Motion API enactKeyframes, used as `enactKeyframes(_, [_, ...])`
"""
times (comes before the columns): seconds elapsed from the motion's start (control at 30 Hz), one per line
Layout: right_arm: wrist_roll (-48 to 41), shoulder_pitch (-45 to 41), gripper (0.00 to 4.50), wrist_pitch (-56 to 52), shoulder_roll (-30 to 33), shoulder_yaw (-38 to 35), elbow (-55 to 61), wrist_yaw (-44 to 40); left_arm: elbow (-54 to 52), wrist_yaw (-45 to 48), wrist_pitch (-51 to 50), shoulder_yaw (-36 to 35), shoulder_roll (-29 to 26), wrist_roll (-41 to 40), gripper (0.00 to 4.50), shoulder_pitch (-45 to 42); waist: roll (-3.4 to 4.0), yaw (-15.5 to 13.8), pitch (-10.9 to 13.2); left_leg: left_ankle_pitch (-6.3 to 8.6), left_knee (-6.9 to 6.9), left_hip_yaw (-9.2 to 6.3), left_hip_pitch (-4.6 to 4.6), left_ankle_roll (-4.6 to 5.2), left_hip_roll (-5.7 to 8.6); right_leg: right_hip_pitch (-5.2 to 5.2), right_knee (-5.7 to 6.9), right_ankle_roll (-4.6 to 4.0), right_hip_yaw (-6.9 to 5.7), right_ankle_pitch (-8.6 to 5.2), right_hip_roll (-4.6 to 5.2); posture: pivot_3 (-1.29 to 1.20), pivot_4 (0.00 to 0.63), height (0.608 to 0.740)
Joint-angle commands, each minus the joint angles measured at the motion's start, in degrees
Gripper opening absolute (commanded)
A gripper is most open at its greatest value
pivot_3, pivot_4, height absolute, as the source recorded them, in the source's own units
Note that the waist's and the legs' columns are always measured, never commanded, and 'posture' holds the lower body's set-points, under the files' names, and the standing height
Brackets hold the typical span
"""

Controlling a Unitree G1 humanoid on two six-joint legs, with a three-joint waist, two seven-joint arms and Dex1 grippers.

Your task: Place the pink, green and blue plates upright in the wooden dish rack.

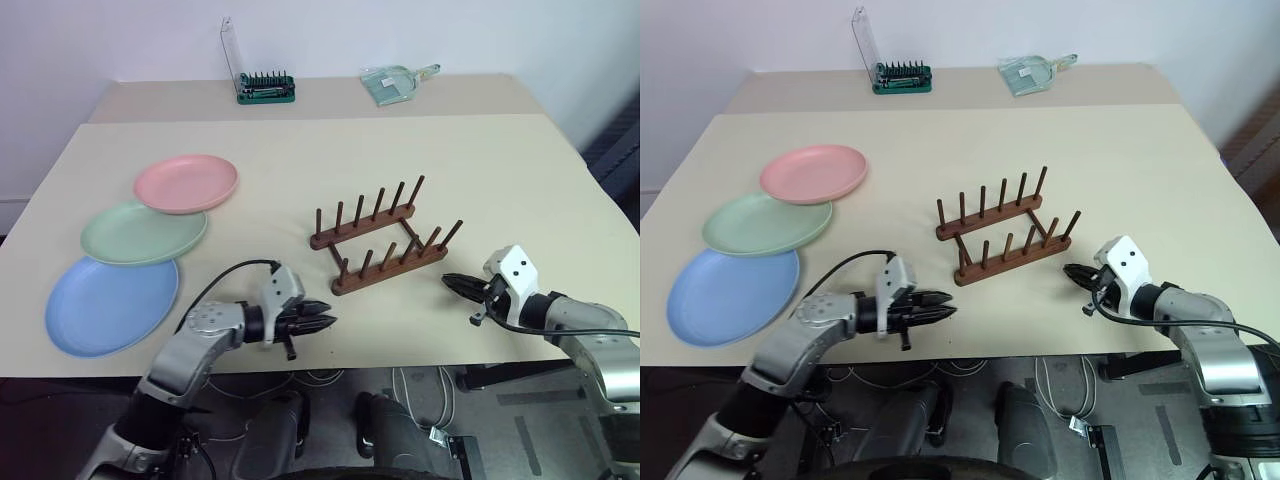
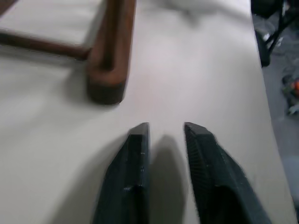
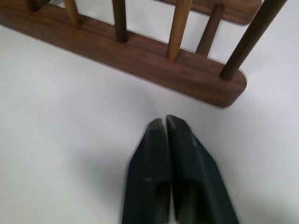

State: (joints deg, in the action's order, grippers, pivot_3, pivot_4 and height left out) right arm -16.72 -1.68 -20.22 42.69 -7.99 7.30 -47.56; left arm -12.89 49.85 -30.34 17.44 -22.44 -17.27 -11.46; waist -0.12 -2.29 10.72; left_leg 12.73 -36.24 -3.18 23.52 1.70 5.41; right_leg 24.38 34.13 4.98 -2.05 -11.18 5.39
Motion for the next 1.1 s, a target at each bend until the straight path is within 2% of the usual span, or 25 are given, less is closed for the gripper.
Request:
enactKeyframes(0.03, [2.45,-3.29,0.02,0.10,-0.32,1.88,-0.55,1.78,2.38,-5.77,-0.09,-0.31,4.30,1.48,1.25,-2.95,0.00,0.08,0.00,-0.03,0.01,0.01,0.00,0.05,0.00,0.03,0.01,0.00,0.00,0.00,0.00,0.00,0.150,0.740])
enactKeyframes(0.1, [3.46,-5.01,0.02,-0.01,-0.91,3.05,-1.27,2.63,3.85,-8.67,1.23,-0.69,5.90,3.27,1.25,-3.58,-0.01,0.10,0.00,-0.05,-0.05,0.02,0.00,0.07,0.00,0.03,0.05,0.00,0.00,0.03,-0.01,0.00,0.150,0.740])
enactKeyframes(0.27, [5.57,-7.63,0.02,0.80,-2.00,4.82,-3.90,4.06,5.55,-12.81,3.46,-1.64,6.01,6.58,1.25,-3.29,0.00,0.01,0.00,-0.06,-0.02,0.02,-0.01,0.08,0.00,0.04,0.06,-0.09,0.00,0.08,-0.03,0.00,0.150,0.740])
enactKeyframes(0.7, [9.26,-12.13,0.02,7.64,-5.20,6.74,-13.32,5.90,11.22,-17.82,8.31,-3.33,6.32,9.59,1.25,-6.04,0.00,0.15,-0.03,-0.08,-0.09,0.04,-0.07,0.07,-0.03,-0.01,0.09,-0.08,0.01,0.09,-0.09,0.00,0.150,0.740])
enactKeyframes(1.1, [8.96,-11.63,0.02,10.12,-5.72,6.89,-14.52,4.78,15.14,-19.33,10.65,-4.17,7.04,10.89,1.25,-7.51,0.00,0.14,-0.04,-0.08,-0.12,0.04,-0.09,0.07,-0.03,-0.04,0.10,-0.23,0.01,0.24,-0.13,0.00,0.150,0.740])
